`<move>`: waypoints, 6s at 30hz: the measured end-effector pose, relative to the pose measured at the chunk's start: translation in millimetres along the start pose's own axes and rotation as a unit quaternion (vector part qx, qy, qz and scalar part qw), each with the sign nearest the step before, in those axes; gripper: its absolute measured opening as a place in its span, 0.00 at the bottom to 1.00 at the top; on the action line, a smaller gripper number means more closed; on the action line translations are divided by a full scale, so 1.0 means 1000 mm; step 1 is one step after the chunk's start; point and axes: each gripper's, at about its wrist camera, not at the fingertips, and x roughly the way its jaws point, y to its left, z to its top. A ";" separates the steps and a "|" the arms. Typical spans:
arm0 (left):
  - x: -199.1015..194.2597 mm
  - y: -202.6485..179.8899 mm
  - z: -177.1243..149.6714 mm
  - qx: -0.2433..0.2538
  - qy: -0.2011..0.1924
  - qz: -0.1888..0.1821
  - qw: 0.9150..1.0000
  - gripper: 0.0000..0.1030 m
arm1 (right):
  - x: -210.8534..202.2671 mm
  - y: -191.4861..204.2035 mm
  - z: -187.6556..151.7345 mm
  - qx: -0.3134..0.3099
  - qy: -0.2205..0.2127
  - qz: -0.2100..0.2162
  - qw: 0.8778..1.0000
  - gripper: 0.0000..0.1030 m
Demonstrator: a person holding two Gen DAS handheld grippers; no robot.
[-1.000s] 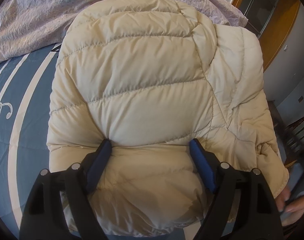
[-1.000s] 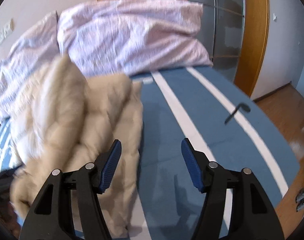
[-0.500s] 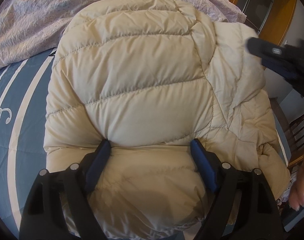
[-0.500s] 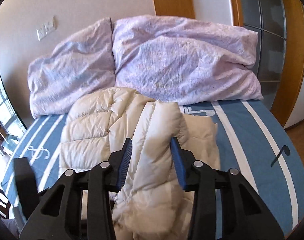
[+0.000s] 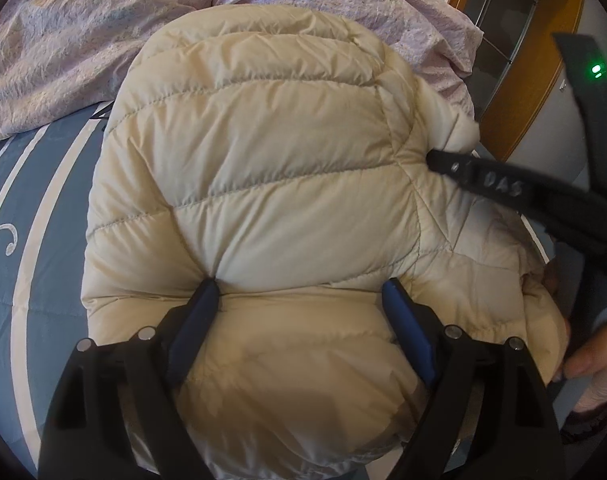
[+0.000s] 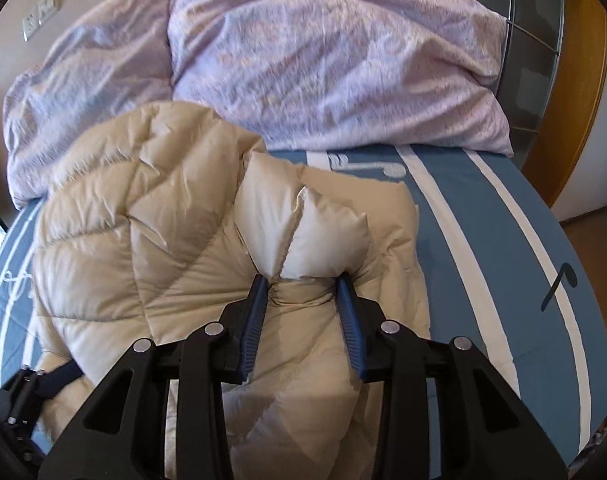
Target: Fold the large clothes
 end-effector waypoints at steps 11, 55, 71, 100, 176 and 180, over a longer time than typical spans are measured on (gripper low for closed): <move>-0.002 -0.008 0.000 0.013 -0.008 -0.005 1.000 0.81 | 0.023 -0.010 -0.019 -0.002 0.006 -0.015 1.000 0.35; -0.027 0.002 0.058 0.083 -0.081 0.083 0.990 0.81 | 0.023 -0.021 -0.029 0.000 -0.008 -0.011 1.000 0.35; 0.036 0.019 0.092 0.097 -0.047 0.089 0.990 0.89 | 0.024 -0.025 -0.030 0.005 -0.018 -0.004 1.000 0.35; 0.067 0.033 0.080 0.073 -0.059 0.087 0.992 0.98 | 0.022 -0.022 -0.029 0.001 -0.022 -0.013 1.000 0.37; 0.003 0.052 0.051 0.075 -0.064 0.088 0.991 0.98 | -0.014 -0.075 -0.028 0.132 0.029 0.102 0.986 0.80; 0.006 0.053 0.040 0.072 -0.048 0.083 0.993 0.98 | 0.004 -0.090 -0.034 0.202 0.079 0.158 0.963 0.83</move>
